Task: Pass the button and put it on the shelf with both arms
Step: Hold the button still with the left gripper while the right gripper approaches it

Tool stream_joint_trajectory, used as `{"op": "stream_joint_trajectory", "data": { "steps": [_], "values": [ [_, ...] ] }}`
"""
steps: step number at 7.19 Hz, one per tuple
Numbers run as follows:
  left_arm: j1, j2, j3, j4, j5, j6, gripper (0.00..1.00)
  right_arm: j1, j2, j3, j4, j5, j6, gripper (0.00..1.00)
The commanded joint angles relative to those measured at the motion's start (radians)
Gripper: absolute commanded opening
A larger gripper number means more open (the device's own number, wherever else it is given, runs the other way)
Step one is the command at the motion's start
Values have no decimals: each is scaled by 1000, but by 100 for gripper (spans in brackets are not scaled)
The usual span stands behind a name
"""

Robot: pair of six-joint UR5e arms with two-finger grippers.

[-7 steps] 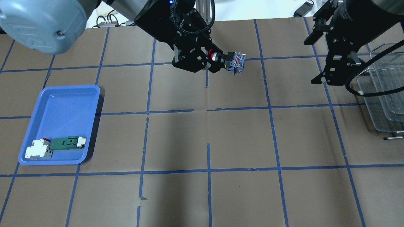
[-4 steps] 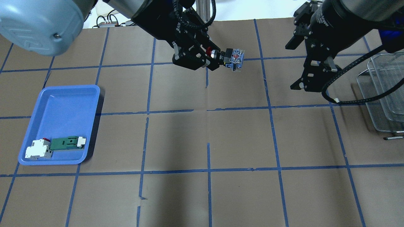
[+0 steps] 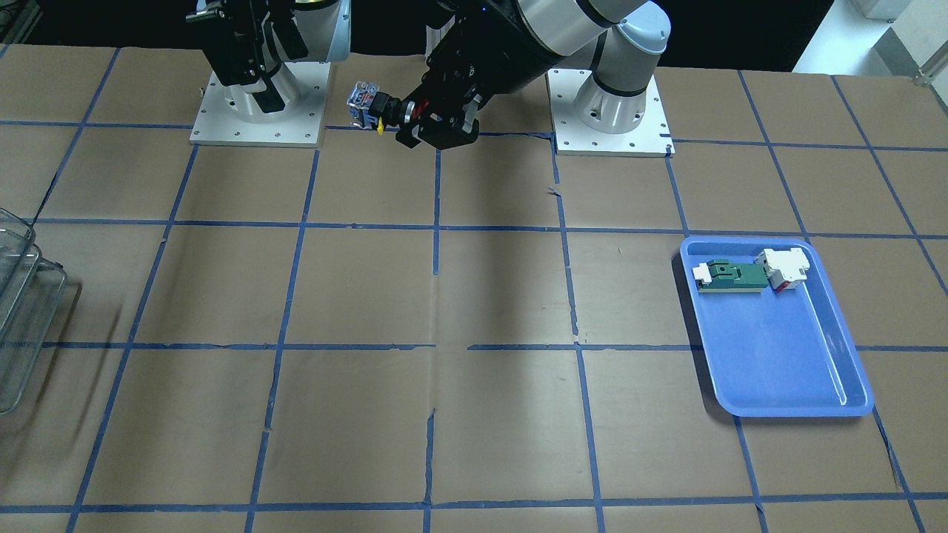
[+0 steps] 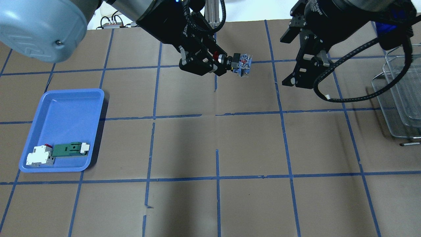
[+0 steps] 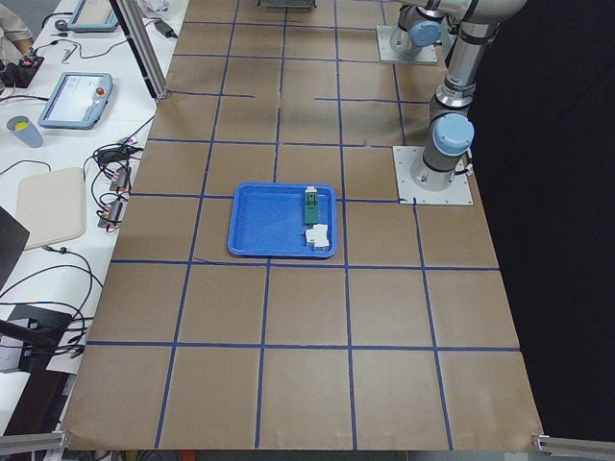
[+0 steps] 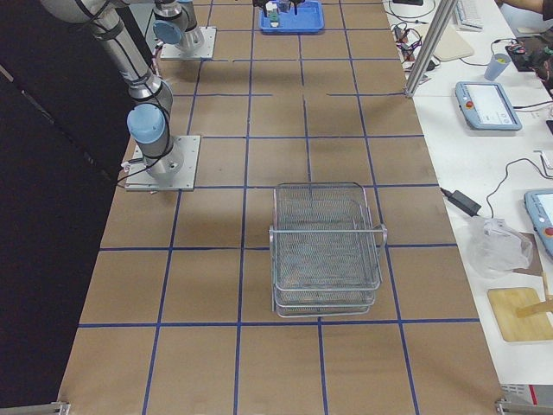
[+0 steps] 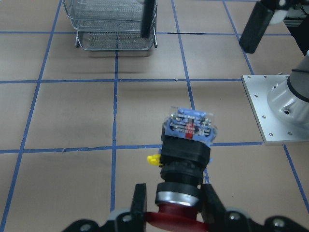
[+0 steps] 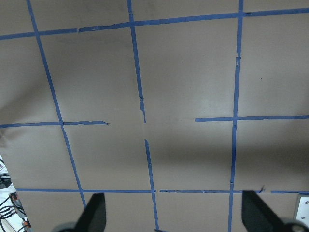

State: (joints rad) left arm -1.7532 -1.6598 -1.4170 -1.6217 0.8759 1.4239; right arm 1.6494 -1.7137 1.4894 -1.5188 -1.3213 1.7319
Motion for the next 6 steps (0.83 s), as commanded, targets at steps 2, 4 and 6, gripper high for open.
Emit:
{"op": "stream_joint_trajectory", "data": {
  "steps": [2,4,6],
  "values": [
    [-2,2,0,2,0,-5,0,84,45,-3,-49,1,84,100],
    [-2,2,0,2,0,-6,0,104,48,-3,-49,2,110,100],
    [-2,3,0,2,0,-6,0,145,48,-3,-49,2,154,100]
  ]
}}
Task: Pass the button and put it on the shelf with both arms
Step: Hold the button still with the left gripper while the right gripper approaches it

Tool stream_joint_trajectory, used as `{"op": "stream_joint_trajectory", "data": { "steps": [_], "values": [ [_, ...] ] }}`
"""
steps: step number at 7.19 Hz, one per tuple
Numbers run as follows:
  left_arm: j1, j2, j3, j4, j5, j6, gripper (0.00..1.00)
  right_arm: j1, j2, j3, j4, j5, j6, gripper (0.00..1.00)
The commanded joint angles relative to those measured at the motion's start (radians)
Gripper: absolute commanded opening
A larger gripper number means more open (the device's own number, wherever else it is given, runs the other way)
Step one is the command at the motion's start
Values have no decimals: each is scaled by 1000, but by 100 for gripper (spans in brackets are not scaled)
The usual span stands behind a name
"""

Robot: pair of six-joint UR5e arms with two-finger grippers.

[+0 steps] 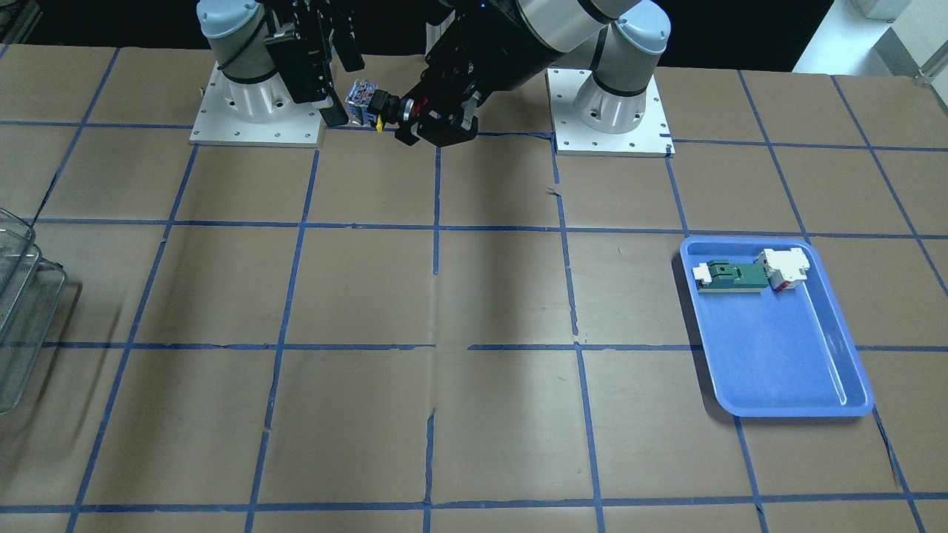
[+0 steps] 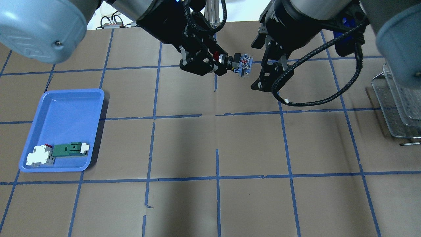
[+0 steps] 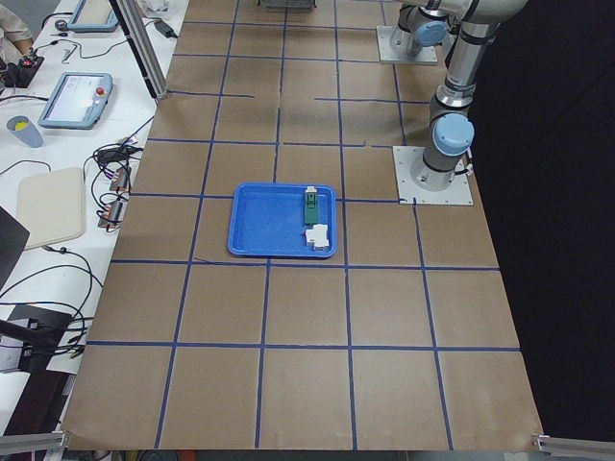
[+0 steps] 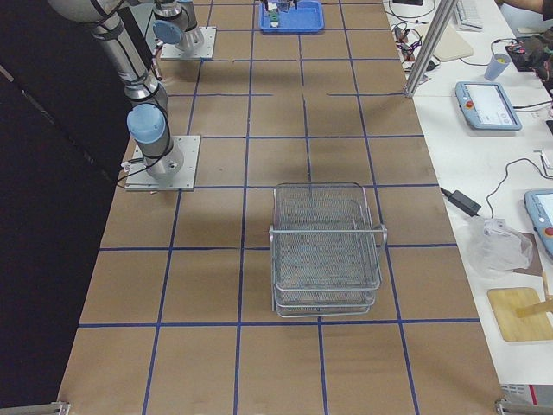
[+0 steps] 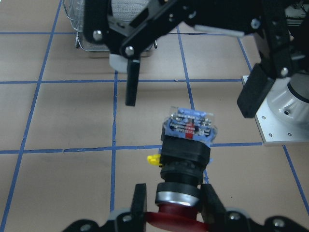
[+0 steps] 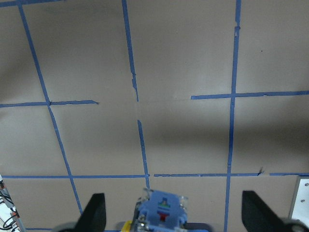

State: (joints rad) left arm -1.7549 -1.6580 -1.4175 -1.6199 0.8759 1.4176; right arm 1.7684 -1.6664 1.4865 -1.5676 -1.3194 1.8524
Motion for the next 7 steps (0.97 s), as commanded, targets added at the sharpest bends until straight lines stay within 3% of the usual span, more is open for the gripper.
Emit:
{"op": "stream_joint_trajectory", "data": {
  "steps": [1,5,6,7],
  "values": [
    [0,6,0,0,-1,0,0,34,1,0,0,0,40,100],
    [0,9,-3,8,0,0,0,36,1,0,12,11,54,99],
    [-1,7,-3,8,0,0,0,34,1,0,11,11,54,89],
    [-2,15,-8,5,2,0,0,34,2,-2,8,14,54,87]
  ]
}}
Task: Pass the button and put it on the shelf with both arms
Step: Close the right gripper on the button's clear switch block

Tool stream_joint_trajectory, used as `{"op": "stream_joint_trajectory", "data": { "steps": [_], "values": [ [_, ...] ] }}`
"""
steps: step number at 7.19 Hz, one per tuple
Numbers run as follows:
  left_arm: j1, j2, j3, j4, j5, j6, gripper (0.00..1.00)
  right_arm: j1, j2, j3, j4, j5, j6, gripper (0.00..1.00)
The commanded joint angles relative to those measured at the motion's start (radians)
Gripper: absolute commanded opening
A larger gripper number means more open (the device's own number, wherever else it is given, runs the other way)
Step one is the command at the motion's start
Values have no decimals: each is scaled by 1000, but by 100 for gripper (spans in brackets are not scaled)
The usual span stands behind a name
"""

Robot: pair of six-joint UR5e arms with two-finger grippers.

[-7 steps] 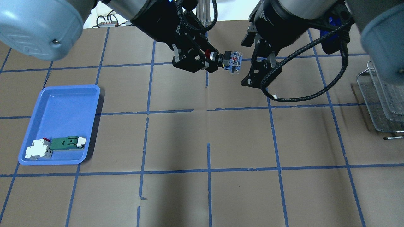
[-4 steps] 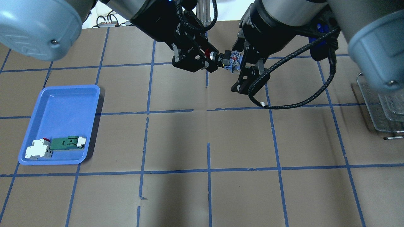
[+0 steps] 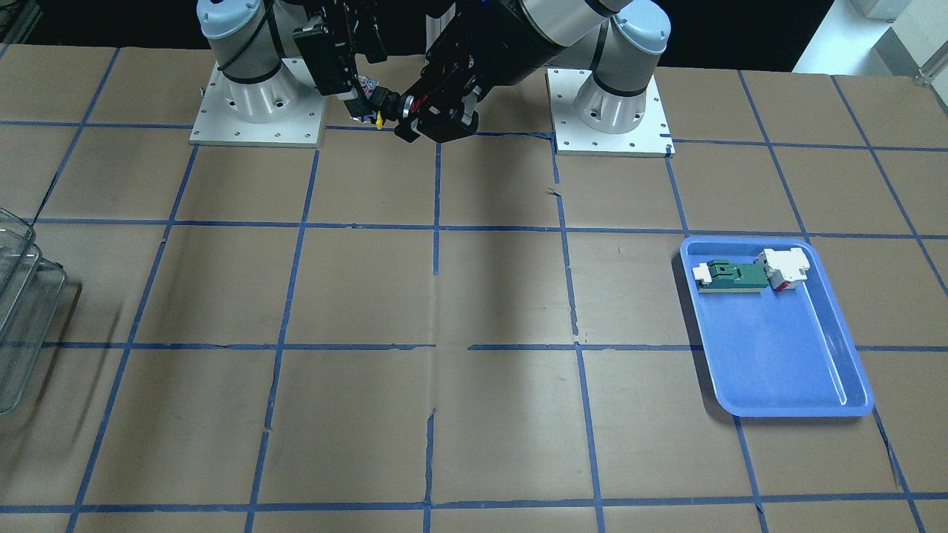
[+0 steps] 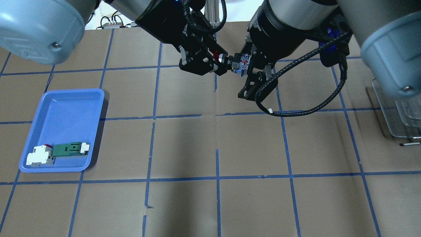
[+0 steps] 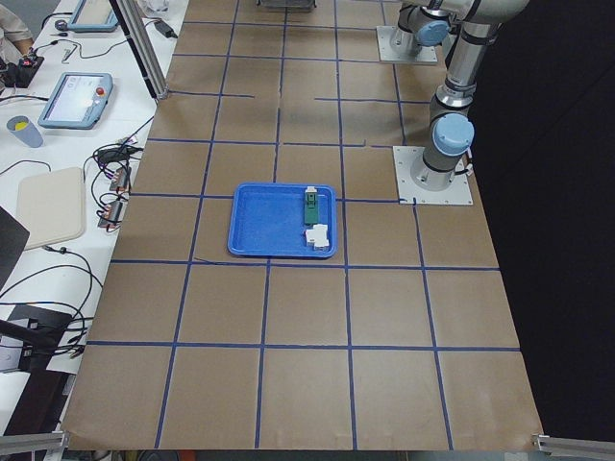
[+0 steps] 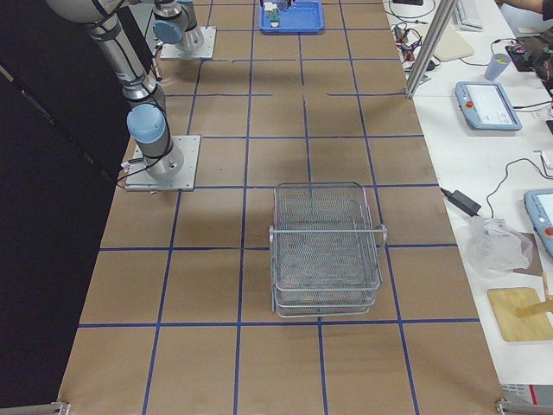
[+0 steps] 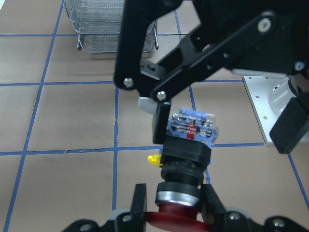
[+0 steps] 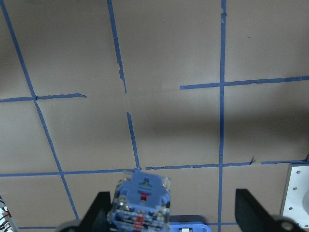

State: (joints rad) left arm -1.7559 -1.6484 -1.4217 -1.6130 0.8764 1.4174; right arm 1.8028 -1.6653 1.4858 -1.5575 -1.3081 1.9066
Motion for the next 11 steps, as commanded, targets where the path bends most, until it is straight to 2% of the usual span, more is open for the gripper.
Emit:
{"op": "stream_joint_trajectory", "data": {
  "steps": [1,2,3,11],
  "values": [
    [-5,19,-15,-2,1,0,0,-2,1,-1,-3,3,0,87],
    [-5,31,-34,2,0,0,0,-9,-5,-4,-3,3,-1,87],
    [-5,38,-37,2,1,0,0,-16,-8,-10,-7,0,-1,93],
    [-5,39,-37,-1,0,-2,0,-17,25,-10,4,29,3,94]
  ]
}}
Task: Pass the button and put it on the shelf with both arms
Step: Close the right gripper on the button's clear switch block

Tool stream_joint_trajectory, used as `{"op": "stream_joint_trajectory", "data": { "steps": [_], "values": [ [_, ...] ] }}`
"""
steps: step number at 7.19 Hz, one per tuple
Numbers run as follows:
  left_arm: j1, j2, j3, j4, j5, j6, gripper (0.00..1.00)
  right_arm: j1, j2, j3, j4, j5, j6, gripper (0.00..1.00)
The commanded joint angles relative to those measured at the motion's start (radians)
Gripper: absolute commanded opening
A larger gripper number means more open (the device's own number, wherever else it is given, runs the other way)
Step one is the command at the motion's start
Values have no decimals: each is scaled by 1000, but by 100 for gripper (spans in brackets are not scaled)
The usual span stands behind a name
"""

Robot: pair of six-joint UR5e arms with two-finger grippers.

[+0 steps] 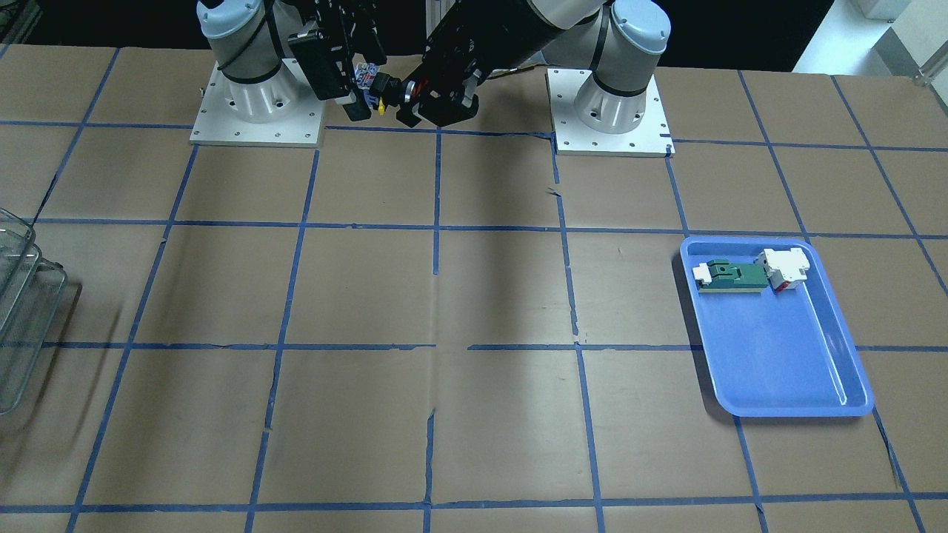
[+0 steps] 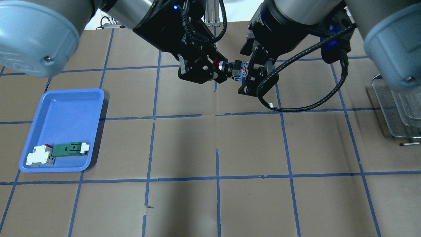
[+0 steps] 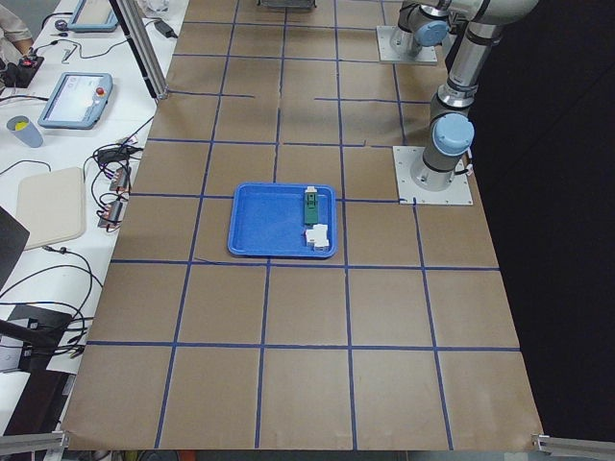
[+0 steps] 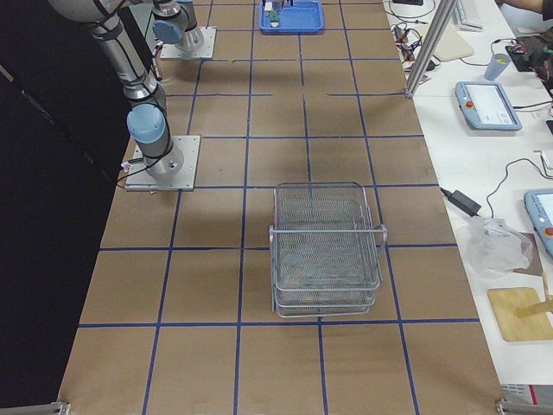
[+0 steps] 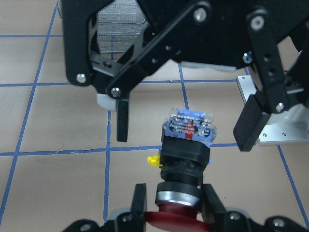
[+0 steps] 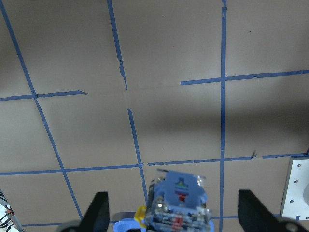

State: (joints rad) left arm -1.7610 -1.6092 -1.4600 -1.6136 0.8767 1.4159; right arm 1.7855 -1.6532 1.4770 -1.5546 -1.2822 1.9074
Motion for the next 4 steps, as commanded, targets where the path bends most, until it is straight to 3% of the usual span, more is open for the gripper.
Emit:
{"op": "stream_joint_trajectory", "data": {
  "steps": [1,4],
  "values": [
    [0,0,0,0,-1,0,0,0,15,-1,1,1,4,93],
    [0,8,-8,0,-1,0,0,-8,15,-7,1,-3,5,94]
  ]
}}
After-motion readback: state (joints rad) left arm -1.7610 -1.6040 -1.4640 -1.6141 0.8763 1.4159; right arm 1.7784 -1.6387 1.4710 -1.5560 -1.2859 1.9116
